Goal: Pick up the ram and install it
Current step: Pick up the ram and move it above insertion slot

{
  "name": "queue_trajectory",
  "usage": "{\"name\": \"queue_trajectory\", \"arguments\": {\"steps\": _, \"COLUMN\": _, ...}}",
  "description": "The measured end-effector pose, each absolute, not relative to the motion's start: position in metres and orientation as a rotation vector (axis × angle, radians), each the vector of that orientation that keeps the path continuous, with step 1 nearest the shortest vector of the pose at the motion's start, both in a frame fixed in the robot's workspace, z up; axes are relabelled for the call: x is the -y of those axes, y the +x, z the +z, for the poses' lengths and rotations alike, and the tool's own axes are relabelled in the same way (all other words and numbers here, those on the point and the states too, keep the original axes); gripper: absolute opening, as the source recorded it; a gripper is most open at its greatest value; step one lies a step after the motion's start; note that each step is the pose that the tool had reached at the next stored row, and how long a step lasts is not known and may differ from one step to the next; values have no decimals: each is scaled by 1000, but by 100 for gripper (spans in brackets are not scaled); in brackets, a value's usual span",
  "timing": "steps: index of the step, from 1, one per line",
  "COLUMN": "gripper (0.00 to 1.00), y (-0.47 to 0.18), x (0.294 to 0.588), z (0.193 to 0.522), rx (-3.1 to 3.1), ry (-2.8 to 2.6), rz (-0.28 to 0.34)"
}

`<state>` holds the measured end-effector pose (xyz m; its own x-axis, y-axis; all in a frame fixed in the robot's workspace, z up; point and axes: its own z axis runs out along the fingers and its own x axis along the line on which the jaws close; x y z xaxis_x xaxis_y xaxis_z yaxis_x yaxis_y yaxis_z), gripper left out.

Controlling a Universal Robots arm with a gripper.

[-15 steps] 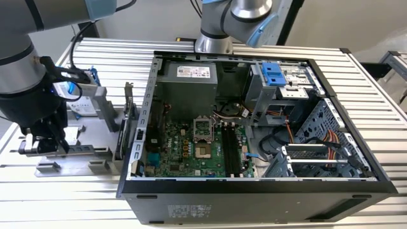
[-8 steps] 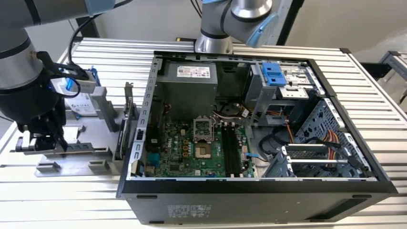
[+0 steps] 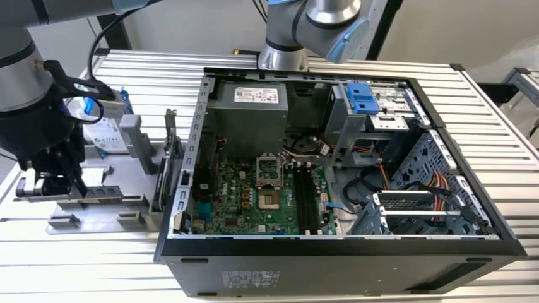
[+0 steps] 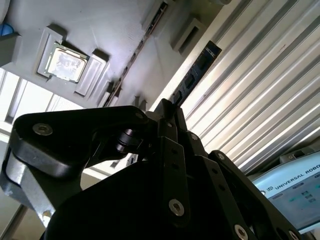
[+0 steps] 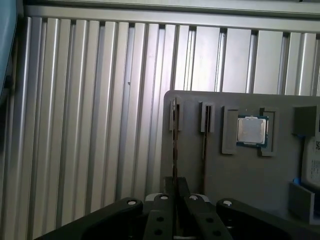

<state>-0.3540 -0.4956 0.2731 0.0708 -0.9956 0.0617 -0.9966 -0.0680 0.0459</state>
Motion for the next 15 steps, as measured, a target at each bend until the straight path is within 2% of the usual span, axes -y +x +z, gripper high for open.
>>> {"name": "queue_trajectory", "arguments": {"steps": 15, "gripper": 0, "y": -354, "x": 496, "z": 284, "rx": 2091, "ry": 2242, "rz": 21}}
